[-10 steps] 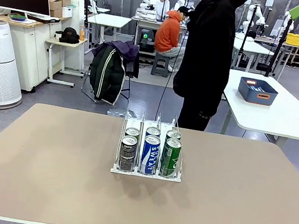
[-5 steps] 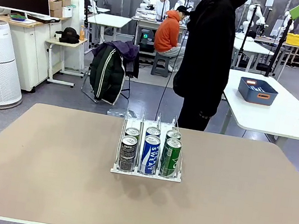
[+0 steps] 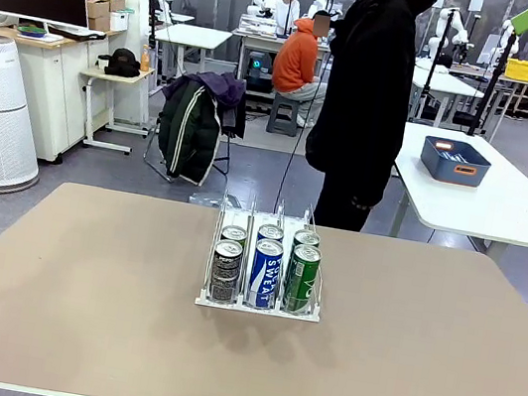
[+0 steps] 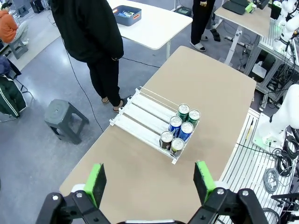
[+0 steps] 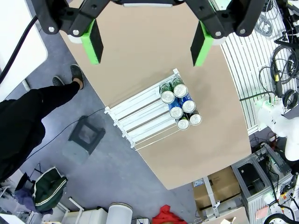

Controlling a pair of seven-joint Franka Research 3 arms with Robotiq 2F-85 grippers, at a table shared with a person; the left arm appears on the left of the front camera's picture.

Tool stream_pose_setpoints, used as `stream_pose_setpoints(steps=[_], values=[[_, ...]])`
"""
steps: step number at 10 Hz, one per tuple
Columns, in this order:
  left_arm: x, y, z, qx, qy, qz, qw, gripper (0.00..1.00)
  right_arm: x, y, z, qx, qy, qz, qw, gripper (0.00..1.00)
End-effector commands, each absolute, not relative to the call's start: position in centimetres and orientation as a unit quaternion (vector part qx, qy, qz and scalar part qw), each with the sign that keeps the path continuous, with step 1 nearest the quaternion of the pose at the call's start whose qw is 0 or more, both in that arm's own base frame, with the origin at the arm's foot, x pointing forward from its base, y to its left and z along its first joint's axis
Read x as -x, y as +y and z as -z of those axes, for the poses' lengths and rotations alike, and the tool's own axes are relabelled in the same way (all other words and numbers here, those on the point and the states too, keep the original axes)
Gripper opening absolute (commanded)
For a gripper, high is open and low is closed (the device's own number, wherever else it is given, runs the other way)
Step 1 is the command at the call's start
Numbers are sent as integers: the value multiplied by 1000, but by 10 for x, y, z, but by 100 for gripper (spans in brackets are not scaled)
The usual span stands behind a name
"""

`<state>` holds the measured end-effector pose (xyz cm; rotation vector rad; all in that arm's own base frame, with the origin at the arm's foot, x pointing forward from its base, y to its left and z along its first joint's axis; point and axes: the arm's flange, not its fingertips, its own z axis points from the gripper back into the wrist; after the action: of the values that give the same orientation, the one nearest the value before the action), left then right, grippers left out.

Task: Fill the beverage cans into the dispenser.
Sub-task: Pick up the Sprite handed by the human.

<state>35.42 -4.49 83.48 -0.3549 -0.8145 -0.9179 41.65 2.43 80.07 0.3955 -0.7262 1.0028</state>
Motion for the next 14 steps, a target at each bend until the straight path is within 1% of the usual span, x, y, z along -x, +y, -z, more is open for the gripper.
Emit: stream_pose_setpoints(steps=[1, 2, 4, 6, 7, 9, 10, 14], values=[[-354, -45, -835, 165, -380, 429, 803, 100, -415, 24, -801, -180, -337, -467, 798, 100], [-352, -49, -838, 155, -390, 396, 817, 100, -415, 24, -801, -180, -337, -467, 798, 100], [-348, -54, -842, 161, -394, 381, 821, 100, -415, 24, -801, -180, -337, -467, 798, 100], [-347, -56, -843, 165, -387, 386, 821, 100, -415, 24, -801, -180, -337, -467, 798, 100], [-346, -58, -841, 158, -385, 389, 822, 100, -415, 24, -801, -180, -337, -467, 798, 100], [-346, -59, -835, 131, -374, 426, 813, 100, -417, 28, -805, -177, -341, -467, 797, 100], [-349, -57, -843, 162, -388, 397, 816, 100, -417, 29, -813, -170, -336, -482, 791, 100], [-349, -57, -843, 162, -388, 397, 816, 100, -424, 29, -835, -169, -354, -486, 781, 100]])
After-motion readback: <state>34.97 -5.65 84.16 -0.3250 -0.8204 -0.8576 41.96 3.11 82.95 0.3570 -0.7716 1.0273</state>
